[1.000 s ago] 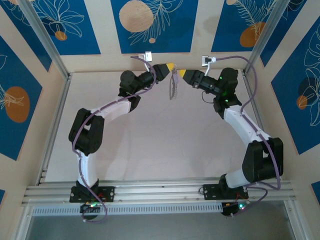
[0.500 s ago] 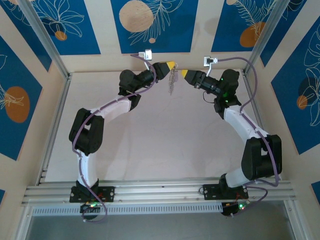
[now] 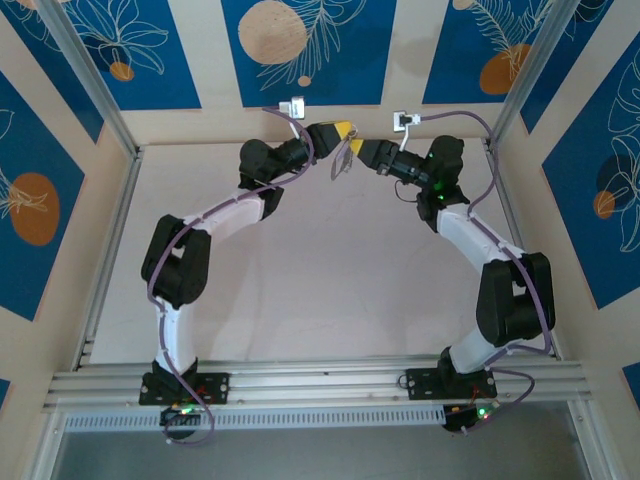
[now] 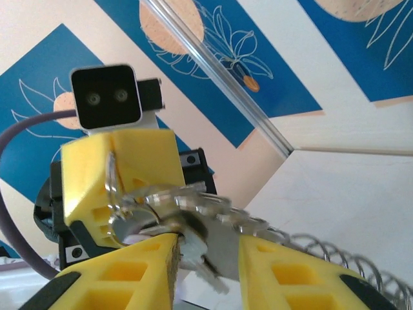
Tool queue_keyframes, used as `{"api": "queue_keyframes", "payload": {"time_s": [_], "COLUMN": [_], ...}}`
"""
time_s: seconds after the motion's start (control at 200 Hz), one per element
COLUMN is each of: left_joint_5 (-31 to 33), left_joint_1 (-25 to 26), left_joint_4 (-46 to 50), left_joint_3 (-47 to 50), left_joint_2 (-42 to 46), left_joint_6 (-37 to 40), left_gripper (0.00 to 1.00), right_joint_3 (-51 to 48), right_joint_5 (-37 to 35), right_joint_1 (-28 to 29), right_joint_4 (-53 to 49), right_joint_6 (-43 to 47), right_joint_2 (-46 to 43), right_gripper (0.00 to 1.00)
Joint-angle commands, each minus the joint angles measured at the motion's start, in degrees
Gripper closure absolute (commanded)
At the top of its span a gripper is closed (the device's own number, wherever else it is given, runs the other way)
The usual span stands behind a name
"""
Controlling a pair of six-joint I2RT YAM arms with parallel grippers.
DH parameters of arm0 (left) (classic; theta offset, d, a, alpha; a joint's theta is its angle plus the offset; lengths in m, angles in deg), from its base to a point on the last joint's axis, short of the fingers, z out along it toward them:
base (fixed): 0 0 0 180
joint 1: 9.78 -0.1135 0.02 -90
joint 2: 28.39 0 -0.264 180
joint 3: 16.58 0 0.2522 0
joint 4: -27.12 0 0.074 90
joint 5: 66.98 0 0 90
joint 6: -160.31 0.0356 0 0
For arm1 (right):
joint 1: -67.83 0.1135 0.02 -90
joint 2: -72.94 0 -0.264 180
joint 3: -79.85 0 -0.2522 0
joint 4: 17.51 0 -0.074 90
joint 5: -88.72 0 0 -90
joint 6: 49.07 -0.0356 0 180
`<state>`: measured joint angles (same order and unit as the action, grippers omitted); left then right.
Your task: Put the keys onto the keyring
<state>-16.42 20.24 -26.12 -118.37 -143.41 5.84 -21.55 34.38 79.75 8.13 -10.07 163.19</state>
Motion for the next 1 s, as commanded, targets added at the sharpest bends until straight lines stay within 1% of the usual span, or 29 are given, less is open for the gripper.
{"api": "queue_keyframes", "payload": {"time_s": [0.0, 0.225, 0.305, 0.44, 0.79, 0.995], "left_joint_5": [-1.34, -1.6, -1.69, -1.78, -2.13, -2.22], "left_joint_1": [0.64, 0.58, 0.65, 0.71, 0.82, 0.97], "left_joint_4": [-4.71, -5.07, -5.19, -5.29, -5.68, -5.68], "left_joint_3": [-2.5, -2.75, -2.85, -2.94, -3.38, -3.55], "left_joint_2": [-1.02, -1.26, -1.38, -1.45, -1.63, -1.78], "left_joint_6": [-0.85, -1.14, -1.19, -1.28, -1.56, -1.54], "left_gripper": [1.0, 1.0, 1.0, 1.0, 1.0, 1.0], "right_joint_3": [1.73, -1.32, -2.37, -3.83, -3.49, -2.37], "right_joint_5": [1.1, 0.03, -0.6, -1.38, -1.27, -0.76], "right_joint_1": [0.6, -1.35, -2.1, -3.09, -3.36, -2.37], "right_joint_4": [-0.05, -0.2, -0.2, 1.27, 5.89, 6.28], "right_joint_6": [0.96, 1.03, 1.09, 0.73, -0.67, -0.66], "right_joint_2": [0.12, -2.59, -3.79, -5.24, -6.15, -5.36], "right_gripper": [0.69, 0.7, 0.71, 0.72, 0.71, 0.71]}}
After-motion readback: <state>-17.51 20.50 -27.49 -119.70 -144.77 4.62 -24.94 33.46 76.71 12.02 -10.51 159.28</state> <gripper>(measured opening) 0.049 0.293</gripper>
